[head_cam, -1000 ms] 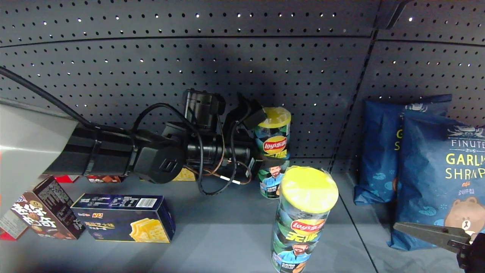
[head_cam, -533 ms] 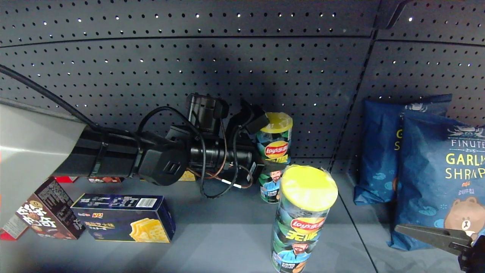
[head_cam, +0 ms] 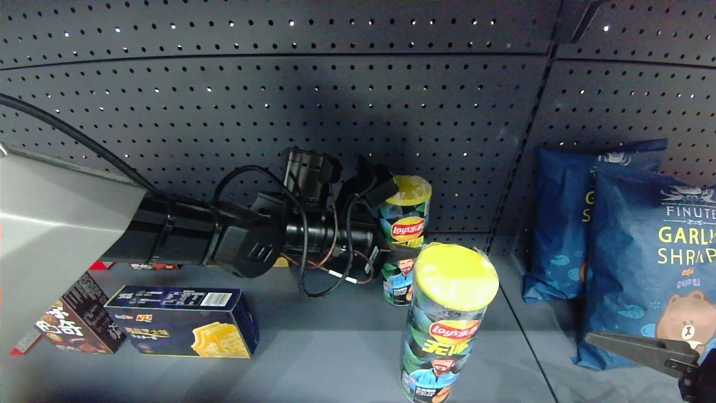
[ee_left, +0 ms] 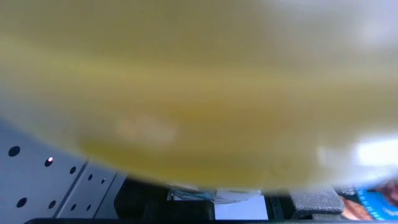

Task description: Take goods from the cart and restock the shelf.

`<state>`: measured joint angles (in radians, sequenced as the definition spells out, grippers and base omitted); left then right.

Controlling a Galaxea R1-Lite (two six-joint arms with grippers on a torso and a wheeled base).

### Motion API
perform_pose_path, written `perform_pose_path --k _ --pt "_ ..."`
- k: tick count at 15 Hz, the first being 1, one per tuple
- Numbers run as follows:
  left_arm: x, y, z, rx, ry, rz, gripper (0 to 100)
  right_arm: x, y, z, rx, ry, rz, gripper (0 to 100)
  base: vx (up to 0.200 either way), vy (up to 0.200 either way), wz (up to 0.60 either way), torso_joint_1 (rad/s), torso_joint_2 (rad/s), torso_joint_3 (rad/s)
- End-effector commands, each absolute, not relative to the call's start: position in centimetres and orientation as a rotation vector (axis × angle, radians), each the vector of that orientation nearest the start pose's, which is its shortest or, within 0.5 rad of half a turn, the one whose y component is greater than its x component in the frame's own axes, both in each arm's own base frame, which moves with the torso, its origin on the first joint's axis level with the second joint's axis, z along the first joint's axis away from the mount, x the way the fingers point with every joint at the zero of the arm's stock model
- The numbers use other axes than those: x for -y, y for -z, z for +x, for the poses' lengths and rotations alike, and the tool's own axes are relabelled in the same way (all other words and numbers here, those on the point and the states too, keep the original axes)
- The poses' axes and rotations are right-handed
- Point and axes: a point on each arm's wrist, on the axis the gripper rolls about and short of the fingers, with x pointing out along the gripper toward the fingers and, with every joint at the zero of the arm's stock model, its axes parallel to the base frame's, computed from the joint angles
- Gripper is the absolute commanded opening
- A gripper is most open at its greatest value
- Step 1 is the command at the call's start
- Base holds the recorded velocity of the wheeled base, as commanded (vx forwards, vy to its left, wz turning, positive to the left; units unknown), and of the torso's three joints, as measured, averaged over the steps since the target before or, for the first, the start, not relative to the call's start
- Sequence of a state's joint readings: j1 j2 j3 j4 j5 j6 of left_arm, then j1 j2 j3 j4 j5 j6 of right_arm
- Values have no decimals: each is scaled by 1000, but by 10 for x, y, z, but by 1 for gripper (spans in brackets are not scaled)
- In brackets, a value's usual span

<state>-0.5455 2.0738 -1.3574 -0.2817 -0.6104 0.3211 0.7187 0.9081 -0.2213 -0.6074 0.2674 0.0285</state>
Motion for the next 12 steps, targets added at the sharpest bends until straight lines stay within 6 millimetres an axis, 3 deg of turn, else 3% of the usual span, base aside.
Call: perform_pose_path --k 1,2,3,8,12 --pt "226 -162 348 -275 1200 269 0 -70 -175 71 -97 -986 8 100 0 0 0 0 0 0" --pt "226 -162 348 -275 1200 269 0 -70 -175 71 -97 -986 8 100 0 0 0 0 0 0" --pt "225 -160 349 -280 1198 269 100 -70 -175 71 -95 -986 8 100 0 0 0 0 0 0" --pt "224 -161 346 -286 1194 270 100 -70 -175 70 -97 -984 8 100 0 0 0 0 0 0" --pt "208 -168 328 -293 1170 284 100 -69 -173 73 -111 -967 7 100 0 0 0 0 0 0"
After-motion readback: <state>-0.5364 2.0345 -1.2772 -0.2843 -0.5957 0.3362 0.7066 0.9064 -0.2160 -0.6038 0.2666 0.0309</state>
